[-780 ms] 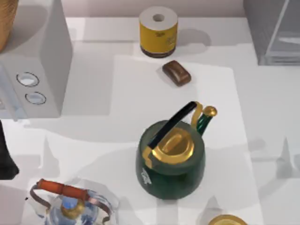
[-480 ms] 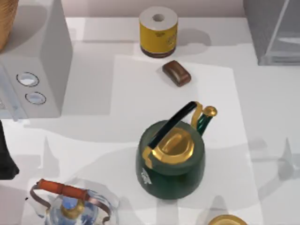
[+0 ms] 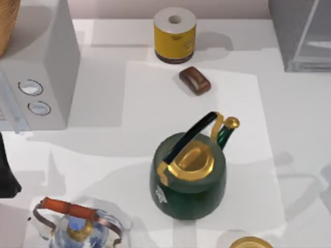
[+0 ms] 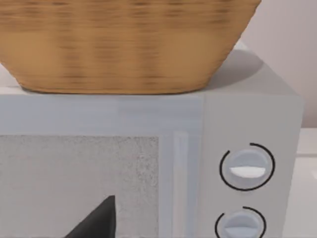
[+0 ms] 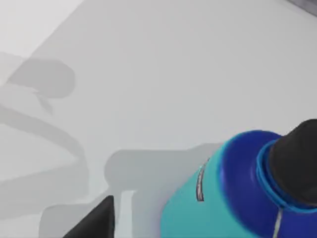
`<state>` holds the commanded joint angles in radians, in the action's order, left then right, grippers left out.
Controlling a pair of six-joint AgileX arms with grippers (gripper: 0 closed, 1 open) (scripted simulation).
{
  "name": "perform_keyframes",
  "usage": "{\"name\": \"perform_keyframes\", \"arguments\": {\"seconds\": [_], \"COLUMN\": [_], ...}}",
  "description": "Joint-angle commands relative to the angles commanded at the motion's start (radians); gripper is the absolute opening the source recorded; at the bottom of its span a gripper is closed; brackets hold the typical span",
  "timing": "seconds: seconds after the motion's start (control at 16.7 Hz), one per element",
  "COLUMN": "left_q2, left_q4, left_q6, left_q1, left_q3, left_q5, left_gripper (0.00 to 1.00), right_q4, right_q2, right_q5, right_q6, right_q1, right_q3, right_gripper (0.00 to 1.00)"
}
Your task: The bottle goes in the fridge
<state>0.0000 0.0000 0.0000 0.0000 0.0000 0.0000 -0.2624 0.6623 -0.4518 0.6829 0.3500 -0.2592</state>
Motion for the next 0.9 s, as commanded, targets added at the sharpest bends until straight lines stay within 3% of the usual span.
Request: {"name": "perform_keyframes", "arguments": {"seconds": [0.54, 0.9], "left_q2": [0.000, 0.000], "left_q4": [0.000, 0.000], "left_q6": [0.000, 0.000], "left_q1": [0.000, 0.000], "left_q3": [0.000, 0.000], "left_q5": [0.000, 0.000], "left_gripper": [1.00, 1.00], "right_q4": [-0.293, -0.416], "right_q2": [0.736, 1.024], "right_q5": [-0.516, -0.701], "right_q6": [0.794, 1.065], "right_q1": [0.368, 0.510], "right_q3": [-0.291, -0.383], "right_gripper": [1.00, 1.00]}}
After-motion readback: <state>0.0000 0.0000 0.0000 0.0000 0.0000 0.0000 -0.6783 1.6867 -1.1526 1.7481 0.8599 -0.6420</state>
